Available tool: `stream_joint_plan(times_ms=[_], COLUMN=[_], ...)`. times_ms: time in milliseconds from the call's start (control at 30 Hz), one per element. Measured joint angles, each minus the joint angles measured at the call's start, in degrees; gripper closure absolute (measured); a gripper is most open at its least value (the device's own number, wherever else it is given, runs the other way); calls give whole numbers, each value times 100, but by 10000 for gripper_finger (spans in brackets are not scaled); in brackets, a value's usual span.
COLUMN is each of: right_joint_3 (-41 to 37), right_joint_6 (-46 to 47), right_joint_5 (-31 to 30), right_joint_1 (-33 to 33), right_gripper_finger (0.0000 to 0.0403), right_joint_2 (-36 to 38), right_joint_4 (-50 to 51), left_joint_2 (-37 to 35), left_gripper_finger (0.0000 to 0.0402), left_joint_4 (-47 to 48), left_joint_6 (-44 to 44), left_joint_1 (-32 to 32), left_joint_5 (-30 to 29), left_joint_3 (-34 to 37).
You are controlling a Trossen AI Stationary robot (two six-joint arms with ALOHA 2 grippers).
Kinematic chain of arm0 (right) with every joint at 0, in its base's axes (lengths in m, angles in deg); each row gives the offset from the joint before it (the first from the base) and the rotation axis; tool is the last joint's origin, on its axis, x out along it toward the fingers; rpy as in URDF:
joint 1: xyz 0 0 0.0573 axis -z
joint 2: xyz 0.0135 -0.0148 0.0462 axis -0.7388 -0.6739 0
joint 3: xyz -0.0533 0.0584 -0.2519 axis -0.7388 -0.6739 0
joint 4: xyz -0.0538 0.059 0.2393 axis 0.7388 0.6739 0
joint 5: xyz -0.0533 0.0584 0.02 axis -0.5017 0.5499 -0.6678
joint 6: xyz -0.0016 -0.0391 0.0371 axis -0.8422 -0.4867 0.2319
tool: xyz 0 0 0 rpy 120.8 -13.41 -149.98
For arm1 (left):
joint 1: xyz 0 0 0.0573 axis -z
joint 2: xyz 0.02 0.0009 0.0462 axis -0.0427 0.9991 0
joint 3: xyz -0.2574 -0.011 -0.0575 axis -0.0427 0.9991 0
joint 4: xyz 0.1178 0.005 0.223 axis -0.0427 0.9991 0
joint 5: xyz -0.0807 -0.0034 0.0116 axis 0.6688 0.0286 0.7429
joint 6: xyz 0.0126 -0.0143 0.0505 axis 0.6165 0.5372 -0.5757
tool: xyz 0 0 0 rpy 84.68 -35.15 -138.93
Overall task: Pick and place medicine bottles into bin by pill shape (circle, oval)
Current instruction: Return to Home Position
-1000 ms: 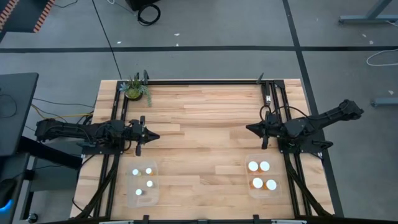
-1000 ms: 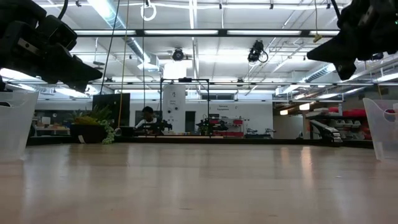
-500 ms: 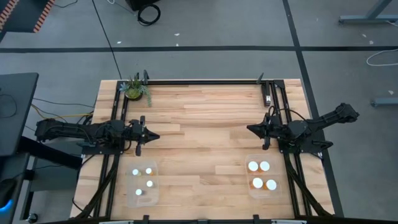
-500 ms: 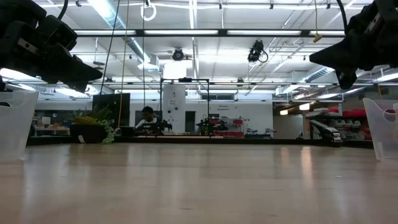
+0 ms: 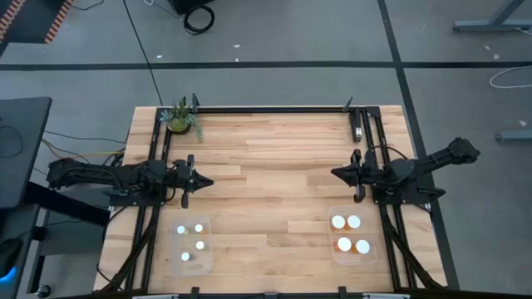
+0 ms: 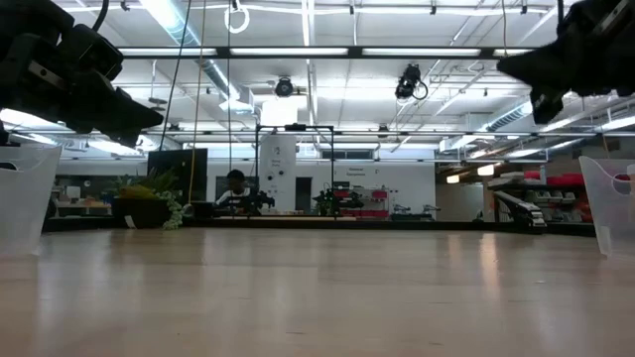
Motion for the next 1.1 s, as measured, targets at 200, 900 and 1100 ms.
stream_joint_plan(times_ms=[200, 900, 1100], right_joint_3=[0, -131, -131], right_joint_6=[-559, -751, -736], right_joint_5=[760, 1103, 758], right_joint_1=[52, 496, 496], right_gripper_finger=[396, 396, 396], right_joint_2=[-11, -302, -305], right_joint_4=[-946, -429, 339], left_joint_2=[-1, 0, 1], left_gripper_finger=[366, 366, 375], left_joint_4=[0, -2, -2], left_joint_6=[0, 0, 0], left_joint_1=[0, 0, 0], left_joint_5=[-1, 1, 1], left_joint_3=[-2, -2, 0])
